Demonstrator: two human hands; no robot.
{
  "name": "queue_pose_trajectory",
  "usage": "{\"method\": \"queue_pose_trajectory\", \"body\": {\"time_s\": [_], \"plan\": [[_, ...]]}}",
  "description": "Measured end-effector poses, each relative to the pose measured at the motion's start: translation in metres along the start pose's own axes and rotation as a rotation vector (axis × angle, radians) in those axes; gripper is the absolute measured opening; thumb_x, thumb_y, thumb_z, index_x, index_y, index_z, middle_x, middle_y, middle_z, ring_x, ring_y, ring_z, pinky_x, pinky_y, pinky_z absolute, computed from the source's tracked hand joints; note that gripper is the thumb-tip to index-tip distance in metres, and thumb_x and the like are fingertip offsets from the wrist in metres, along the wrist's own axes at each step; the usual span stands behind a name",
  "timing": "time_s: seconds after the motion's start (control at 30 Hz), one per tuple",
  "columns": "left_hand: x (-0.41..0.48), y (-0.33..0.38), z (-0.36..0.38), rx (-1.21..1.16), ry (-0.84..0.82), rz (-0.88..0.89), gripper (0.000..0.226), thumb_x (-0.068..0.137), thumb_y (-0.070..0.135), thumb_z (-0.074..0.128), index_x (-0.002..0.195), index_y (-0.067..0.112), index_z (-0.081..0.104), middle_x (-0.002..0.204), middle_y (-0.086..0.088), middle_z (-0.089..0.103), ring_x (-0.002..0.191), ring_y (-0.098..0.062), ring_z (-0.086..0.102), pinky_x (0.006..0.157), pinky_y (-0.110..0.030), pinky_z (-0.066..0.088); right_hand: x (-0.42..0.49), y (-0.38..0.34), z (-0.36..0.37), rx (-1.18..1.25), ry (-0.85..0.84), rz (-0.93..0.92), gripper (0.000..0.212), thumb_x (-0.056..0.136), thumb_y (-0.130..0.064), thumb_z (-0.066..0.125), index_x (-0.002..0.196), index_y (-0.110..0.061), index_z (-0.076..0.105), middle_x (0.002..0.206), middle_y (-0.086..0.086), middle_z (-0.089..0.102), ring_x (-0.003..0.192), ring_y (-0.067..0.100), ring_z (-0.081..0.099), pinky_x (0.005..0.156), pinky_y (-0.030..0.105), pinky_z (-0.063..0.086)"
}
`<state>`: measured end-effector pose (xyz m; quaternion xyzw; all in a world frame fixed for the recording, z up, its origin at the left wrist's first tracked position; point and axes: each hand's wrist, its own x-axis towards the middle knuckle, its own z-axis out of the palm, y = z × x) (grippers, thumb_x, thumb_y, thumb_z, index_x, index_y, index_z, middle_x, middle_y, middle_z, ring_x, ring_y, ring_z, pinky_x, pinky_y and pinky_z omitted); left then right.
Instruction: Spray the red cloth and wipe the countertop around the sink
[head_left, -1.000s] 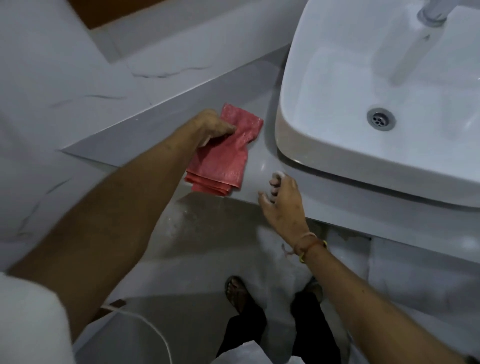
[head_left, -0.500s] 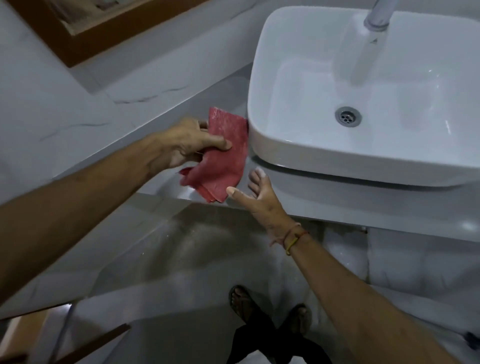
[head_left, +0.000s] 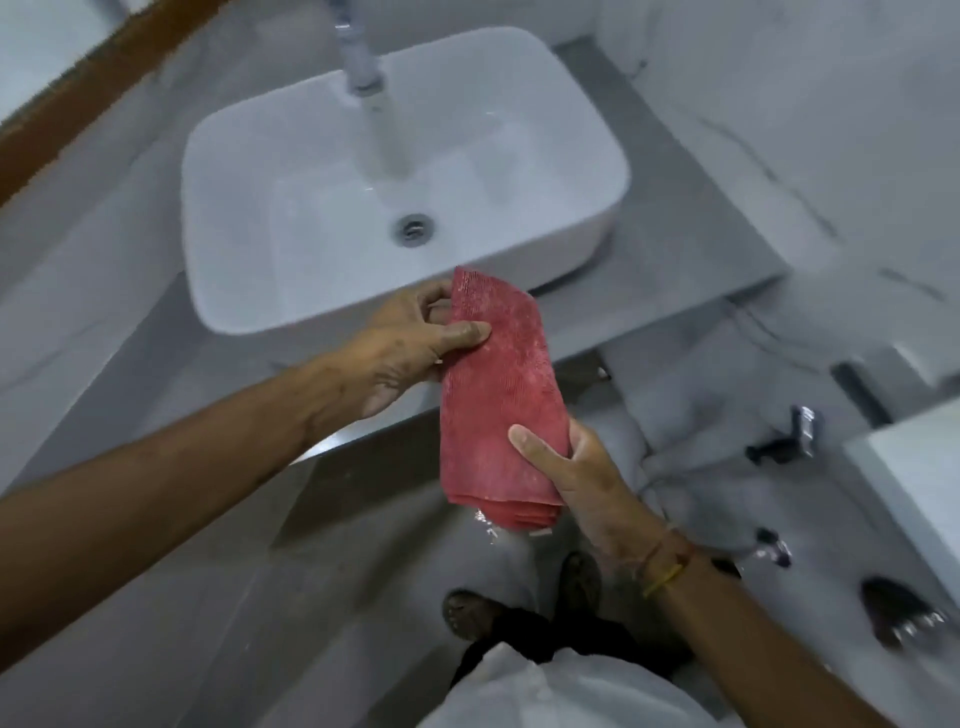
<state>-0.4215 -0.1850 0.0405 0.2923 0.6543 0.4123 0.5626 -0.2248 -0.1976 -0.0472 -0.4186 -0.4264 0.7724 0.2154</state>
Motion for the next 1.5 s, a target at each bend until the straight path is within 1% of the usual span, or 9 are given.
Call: {"method": "queue_pose_trajectory", "body": {"time_s": [0.23,0.43,0.53,0.7,0.8,0.97,1.1,1.3,1.5], "plan": [[0.044,0.033,0.178,0.216,-0.39,0.008,0.036,0.082,0.009,0.068,0.117,0.016,0.062,0.091,0.004,0.075,0.08,-0.01,0.073,0.06,-0.026,0.06,-0.098,-0.021,-0.116,0.15,0.266,-0.035,0.04,0.087,-0.037,0.06,0.126,-0.03,0.053,0.121,-0.002,0.068,0.107,0.014,0.066,0.086,0.03,0.057],[0.047,0.043,0.327,0.371,-0.713,0.008,0.034,0.08,0.008,0.07,0.112,0.015,0.065,0.091,0.003,0.076,0.085,-0.013,0.072,0.073,-0.029,0.061,-0.186,-0.03,-0.176,0.232,0.58,-0.126,0.039,0.087,-0.029,0.062,0.122,-0.037,0.049,0.116,-0.009,0.066,0.098,0.008,0.068,0.076,0.026,0.06],[0.042,0.052,0.389,0.417,-0.785,0.048,0.038,0.081,0.009,0.07,0.118,0.013,0.062,0.095,-0.001,0.075,0.082,-0.012,0.073,0.066,-0.027,0.06,-0.207,-0.039,-0.201,0.298,0.719,-0.169,0.05,0.084,-0.028,0.065,0.13,-0.026,0.046,0.122,-0.001,0.064,0.105,0.019,0.066,0.087,0.04,0.058],[0.061,0.052,0.479,0.532,-0.716,0.164,0.042,0.083,0.016,0.07,0.122,0.008,0.057,0.107,-0.007,0.07,0.086,-0.016,0.07,0.068,-0.026,0.059,-0.197,-0.054,-0.264,0.377,0.921,-0.229,0.038,0.088,-0.021,0.063,0.123,-0.018,0.048,0.116,0.004,0.066,0.099,0.022,0.068,0.083,0.04,0.06],[0.077,0.02,0.497,0.871,-0.696,0.192,0.041,0.082,0.02,0.071,0.117,0.001,0.058,0.103,-0.009,0.066,0.083,-0.02,0.065,0.058,-0.018,0.053,-0.169,-0.048,-0.294,0.038,1.044,0.04,0.035,0.09,-0.015,0.058,0.122,-0.002,0.053,0.116,0.02,0.065,0.102,0.037,0.064,0.091,0.05,0.053],[0.094,-0.022,0.499,1.429,-0.528,0.477,0.062,0.082,0.033,0.066,0.127,0.001,0.037,0.126,-0.022,0.052,0.116,-0.038,0.052,0.096,-0.045,0.048,-0.142,-0.037,-0.311,-0.235,1.201,0.229,0.035,0.089,-0.019,0.056,0.113,0.005,0.053,0.111,0.022,0.065,0.102,0.038,0.061,0.088,0.038,0.051],[0.096,-0.026,0.502,1.48,-0.593,0.532,0.056,0.086,0.026,0.062,0.126,-0.001,0.033,0.124,-0.023,0.053,0.111,-0.038,0.055,0.08,-0.036,0.045,-0.138,-0.031,-0.303,-0.215,1.246,0.19,0.041,0.088,-0.011,0.054,0.123,0.006,0.039,0.116,0.023,0.061,0.105,0.037,0.059,0.078,0.027,0.042],[0.094,-0.02,0.492,1.576,-0.726,0.497,0.058,0.086,0.03,0.061,0.127,0.001,0.032,0.121,-0.017,0.054,0.106,-0.032,0.058,0.076,-0.034,0.05,-0.145,-0.037,-0.292,-0.306,1.172,0.344,0.046,0.089,-0.018,0.055,0.126,0.003,0.038,0.123,0.023,0.057,0.111,0.037,0.055,0.091,0.037,0.045],[0.073,0.05,0.496,1.62,-0.706,1.017,0.044,0.091,0.04,0.046,0.119,0.007,0.049,0.119,-0.016,0.058,0.107,-0.035,0.058,0.08,-0.039,0.048,-0.169,-0.094,-0.279,-0.645,1.242,0.415,0.051,0.094,-0.039,0.042,0.127,0.0,0.039,0.129,0.021,0.046,0.115,0.036,0.049,0.096,0.044,0.045]]}}
